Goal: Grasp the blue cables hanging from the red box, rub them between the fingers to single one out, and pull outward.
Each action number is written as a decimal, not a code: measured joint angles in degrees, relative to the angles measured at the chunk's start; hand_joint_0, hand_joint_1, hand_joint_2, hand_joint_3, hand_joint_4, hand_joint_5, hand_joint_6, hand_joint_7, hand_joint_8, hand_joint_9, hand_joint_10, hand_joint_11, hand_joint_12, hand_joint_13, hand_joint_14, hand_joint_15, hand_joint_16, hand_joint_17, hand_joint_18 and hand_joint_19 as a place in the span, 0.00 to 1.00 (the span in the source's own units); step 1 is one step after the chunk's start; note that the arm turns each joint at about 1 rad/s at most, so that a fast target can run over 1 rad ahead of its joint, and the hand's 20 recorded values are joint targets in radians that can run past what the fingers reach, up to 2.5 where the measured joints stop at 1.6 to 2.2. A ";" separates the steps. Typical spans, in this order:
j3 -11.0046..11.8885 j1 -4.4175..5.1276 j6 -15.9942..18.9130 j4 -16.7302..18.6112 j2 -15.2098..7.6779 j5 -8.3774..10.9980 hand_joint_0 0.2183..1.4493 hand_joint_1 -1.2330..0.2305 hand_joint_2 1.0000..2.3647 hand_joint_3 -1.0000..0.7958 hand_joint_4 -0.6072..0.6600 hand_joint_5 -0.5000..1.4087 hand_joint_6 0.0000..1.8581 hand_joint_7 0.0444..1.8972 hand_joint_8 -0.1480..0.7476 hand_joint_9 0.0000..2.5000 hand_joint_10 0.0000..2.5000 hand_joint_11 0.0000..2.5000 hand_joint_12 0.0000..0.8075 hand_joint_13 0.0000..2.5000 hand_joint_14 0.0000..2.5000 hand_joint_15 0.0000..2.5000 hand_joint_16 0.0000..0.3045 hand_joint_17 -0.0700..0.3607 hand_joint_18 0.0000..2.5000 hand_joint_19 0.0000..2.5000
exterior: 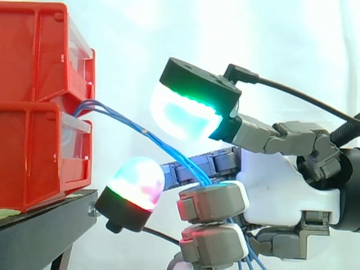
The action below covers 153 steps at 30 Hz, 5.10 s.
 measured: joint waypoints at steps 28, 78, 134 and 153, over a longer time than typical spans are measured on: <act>0.55 -2.69 -0.98 -8.79 4.09 -0.32 0.31 0.39 0.01 0.36 0.62 0.20 0.35 0.61 0.46 0.50 0.01 0.51 0.46 0.47 0.01 0.46 0.15 0.40 0.27 0.31; 3.37 -3.42 -3.25 -10.81 4.14 0.33 0.32 0.38 0.01 0.43 0.58 0.18 0.49 0.56 0.50 0.50 0.01 0.50 0.47 0.48 0.01 0.45 0.15 0.41 0.29 0.30; 3.73 -2.96 -3.69 -12.98 4.14 1.56 0.50 0.23 0.00 0.28 0.22 0.17 0.51 0.70 0.37 0.46 0.01 0.47 0.42 0.44 0.01 0.42 0.14 0.38 0.29 0.27; 3.66 -2.76 -1.94 -14.59 4.13 1.56 0.13 0.32 0.00 0.28 0.48 0.19 0.49 0.55 0.52 0.51 0.01 0.45 0.55 0.48 0.01 0.42 0.19 0.47 0.35 0.27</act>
